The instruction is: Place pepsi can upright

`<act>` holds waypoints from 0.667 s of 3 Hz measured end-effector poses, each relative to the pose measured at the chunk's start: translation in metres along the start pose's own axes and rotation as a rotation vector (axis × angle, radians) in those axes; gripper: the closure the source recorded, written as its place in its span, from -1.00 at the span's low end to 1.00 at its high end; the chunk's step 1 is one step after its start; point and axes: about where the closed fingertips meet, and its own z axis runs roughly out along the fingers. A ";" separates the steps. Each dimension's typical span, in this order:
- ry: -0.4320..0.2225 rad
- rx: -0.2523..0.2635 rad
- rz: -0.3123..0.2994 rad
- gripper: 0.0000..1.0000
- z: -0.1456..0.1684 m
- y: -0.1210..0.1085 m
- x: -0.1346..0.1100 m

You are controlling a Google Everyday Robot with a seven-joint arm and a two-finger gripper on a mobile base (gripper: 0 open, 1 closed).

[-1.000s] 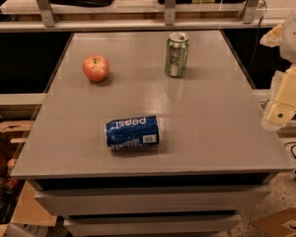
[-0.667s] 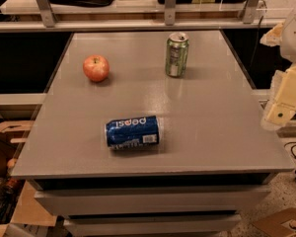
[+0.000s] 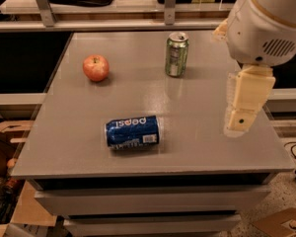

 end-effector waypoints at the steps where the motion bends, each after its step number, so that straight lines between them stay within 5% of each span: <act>1: -0.003 0.011 -0.001 -1.00 -0.003 -0.001 -0.001; 2: -0.024 0.039 0.004 -1.00 -0.011 0.000 -0.004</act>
Offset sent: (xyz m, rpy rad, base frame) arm -0.0025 -0.0039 0.0058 0.0452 -0.0269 -0.0163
